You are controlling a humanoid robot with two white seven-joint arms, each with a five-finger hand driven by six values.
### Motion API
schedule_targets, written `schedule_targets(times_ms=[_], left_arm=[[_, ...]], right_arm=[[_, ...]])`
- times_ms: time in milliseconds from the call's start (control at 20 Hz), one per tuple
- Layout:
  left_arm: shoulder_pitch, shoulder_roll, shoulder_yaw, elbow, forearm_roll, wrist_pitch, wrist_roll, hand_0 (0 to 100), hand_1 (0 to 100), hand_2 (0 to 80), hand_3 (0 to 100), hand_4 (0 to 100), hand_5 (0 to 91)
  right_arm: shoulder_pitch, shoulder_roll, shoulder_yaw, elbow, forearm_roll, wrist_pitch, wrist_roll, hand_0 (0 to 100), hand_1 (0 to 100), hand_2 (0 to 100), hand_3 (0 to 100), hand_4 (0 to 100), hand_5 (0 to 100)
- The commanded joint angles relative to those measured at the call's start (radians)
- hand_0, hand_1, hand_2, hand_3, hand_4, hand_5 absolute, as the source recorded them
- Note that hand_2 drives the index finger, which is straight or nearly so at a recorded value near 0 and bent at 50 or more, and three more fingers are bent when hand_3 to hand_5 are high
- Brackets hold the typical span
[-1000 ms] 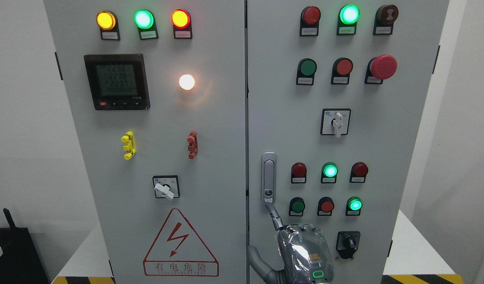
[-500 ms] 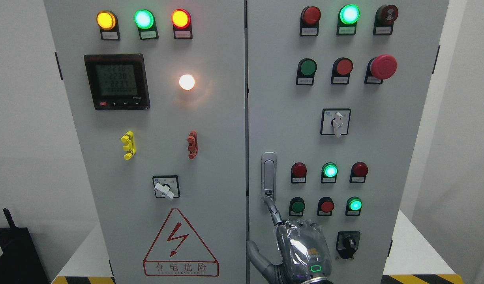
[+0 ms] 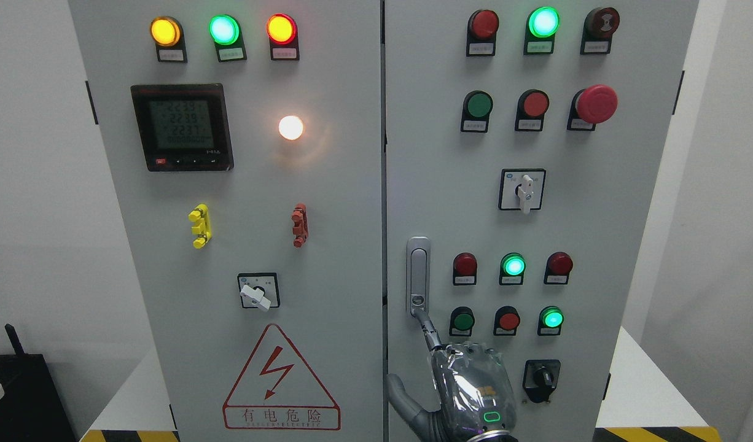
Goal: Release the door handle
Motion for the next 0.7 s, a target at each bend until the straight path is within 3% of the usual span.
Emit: schedule_targets(times_ms=[0,500,650], left_arm=[[-0.026,0.000,0.017,0.000,0.000,0.000,0.001,12,39,0.0,0,0,0.0],[-0.026,0.000,0.017,0.000,0.000,0.000,0.001,12,39,0.0,0,0,0.0],[-0.026,0.000,0.017,0.000,0.000,0.000,0.001,12,39,0.0,0,0,0.0]], right_arm=[[-0.001,0.001,-0.001,0.012,0.000,0.000,0.006,35,14,0,88,89,100],[0.012,0.001,-0.003,0.009,-0.005,0.000,0.009,35,14,0,88,89,100],[0.010,0.001,-0.003,0.009,-0.005,0.000,0.029,35,14,0,88,89,100]])
